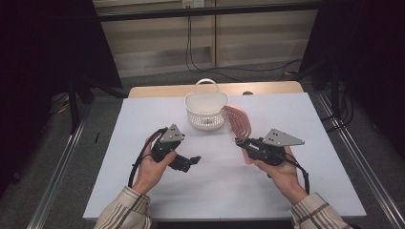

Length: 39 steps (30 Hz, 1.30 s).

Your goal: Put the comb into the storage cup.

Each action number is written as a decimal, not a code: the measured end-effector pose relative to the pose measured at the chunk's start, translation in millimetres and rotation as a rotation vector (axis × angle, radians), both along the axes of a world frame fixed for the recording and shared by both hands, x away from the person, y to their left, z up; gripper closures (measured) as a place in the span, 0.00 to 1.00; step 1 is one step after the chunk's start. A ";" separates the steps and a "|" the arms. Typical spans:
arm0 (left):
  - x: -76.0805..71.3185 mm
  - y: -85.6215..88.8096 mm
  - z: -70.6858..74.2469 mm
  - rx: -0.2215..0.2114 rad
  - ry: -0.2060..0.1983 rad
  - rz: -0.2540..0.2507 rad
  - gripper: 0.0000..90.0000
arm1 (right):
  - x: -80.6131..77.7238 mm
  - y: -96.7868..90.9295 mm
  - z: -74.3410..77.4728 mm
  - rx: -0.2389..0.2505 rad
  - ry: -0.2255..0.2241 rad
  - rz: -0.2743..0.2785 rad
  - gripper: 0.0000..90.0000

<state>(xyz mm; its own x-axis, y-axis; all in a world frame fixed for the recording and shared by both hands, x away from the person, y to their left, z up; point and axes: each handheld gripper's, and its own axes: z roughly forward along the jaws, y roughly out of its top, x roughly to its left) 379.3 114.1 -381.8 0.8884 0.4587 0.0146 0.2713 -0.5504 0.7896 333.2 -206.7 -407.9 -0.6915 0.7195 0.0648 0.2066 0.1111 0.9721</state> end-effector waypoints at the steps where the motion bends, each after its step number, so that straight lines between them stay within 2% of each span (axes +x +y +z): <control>1: 0.0 -0.3 -0.1 -0.003 0.000 0.000 0.04 | 0.0 -0.5 0.4 0.015 0.001 0.007 0.90; 3: -0.2 -0.4 0.5 -0.006 -0.001 0.002 0.04 | 0.1 -0.6 1.1 0.038 -0.004 0.018 0.90; 6: -1.2 0.4 2.4 -0.008 -0.026 0.017 0.04 | -0.6 -0.6 2.6 0.063 -0.011 0.035 0.90; 12: 0.9 0.7 3.1 -0.086 0.016 0.007 0.04 | -1.0 -1.7 4.2 0.102 -0.010 0.058 0.90; 14: 0.3 0.6 4.0 -0.103 -0.007 0.011 0.04 | -0.3 -2.4 4.2 0.117 -0.004 0.069 0.90; 16: -0.8 0.2 5.5 -0.116 -0.052 0.003 0.04 | 0.0 -2.5 4.4 0.133 -0.005 0.090 0.90; 17: -1.5 -0.5 5.8 -0.138 -0.062 0.003 0.04 | -0.2 -2.3 4.8 0.134 -0.004 0.093 0.90; 20: -3.8 -1.4 8.0 -0.167 -0.068 -0.026 0.04 | 0.3 -1.6 4.5 0.150 -0.002 0.119 0.90; 25: -6.5 -3.6 10.9 -0.235 -0.071 -0.047 0.05 | 0.6 -0.2 4.0 0.175 0.015 0.160 0.90; 27: -7.7 -3.5 13.5 -0.269 -0.096 -0.047 0.05 | 0.4 0.5 3.9 0.181 0.021 0.174 0.90; 29: -6.7 -2.4 16.4 -0.323 -0.086 -0.069 0.06 | 0.4 1.4 3.7 0.183 0.020 0.184 0.90; 31: -6.5 -2.4 18.0 -0.353 -0.098 -0.065 0.06 | 0.1 2.4 3.7 0.188 0.022 0.201 0.90; 33: -5.8 -3.1 18.8 -0.373 -0.071 -0.069 0.06 | -0.1 3.4 3.9 0.191 0.021 0.211 0.90; 36: -6.7 -5.4 20.7 -0.369 -0.053 -0.094 0.06 | -0.6 4.2 4.0 0.191 0.022 0.224 0.90; 38: -8.9 -7.5 22.9 -0.367 -0.065 -0.093 0.06 | -0.5 4.4 3.7 0.193 0.030 0.235 0.90; 39: -9.8 -8.4 24.2 -0.373 -0.055 -0.095 0.06 | -0.5 5.0 3.4 0.192 0.031 0.240 0.90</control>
